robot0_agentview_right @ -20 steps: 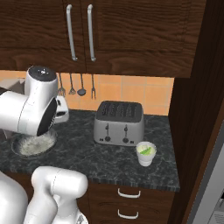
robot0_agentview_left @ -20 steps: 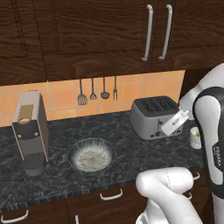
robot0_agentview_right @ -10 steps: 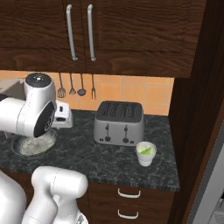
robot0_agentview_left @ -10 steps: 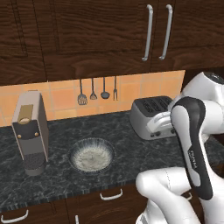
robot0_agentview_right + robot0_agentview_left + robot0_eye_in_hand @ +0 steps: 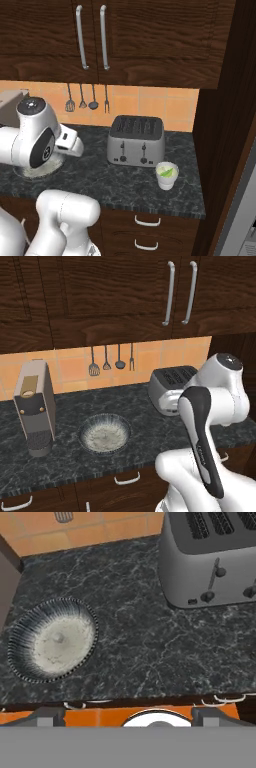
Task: Grab a lemon wedge from the fridge and one ice cube from the ice bowl, and put them in the glass of lemonade.
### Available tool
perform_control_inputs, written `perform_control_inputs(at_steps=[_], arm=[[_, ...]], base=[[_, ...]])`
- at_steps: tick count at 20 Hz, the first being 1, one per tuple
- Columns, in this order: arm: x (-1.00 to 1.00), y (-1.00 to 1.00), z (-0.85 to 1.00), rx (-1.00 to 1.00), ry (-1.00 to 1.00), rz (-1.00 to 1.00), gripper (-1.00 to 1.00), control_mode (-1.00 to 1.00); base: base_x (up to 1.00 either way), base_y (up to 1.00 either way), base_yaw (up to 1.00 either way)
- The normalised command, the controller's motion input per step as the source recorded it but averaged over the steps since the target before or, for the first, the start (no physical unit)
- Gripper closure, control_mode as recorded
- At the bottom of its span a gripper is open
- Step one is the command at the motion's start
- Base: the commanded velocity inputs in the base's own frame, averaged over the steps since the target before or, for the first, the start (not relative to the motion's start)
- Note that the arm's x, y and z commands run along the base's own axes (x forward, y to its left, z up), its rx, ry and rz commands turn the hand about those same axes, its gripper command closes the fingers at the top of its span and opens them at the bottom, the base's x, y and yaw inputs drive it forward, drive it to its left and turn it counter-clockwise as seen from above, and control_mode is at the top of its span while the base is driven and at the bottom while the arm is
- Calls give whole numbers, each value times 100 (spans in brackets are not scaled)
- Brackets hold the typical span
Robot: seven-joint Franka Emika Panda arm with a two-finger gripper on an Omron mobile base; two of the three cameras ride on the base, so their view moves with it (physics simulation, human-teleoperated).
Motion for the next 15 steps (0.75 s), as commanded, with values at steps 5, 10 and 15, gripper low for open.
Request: perform_control_inputs(at_steps=[5,10,15], arm=[[0,2,0,0,-1,-19,-100,-100],[-9,0,0,0,-6,-16,-100,-100],[-36,7,0,0,-5,-5,-100,-100]], base=[[0,0,0],[0,0,0],[0,0,0]])
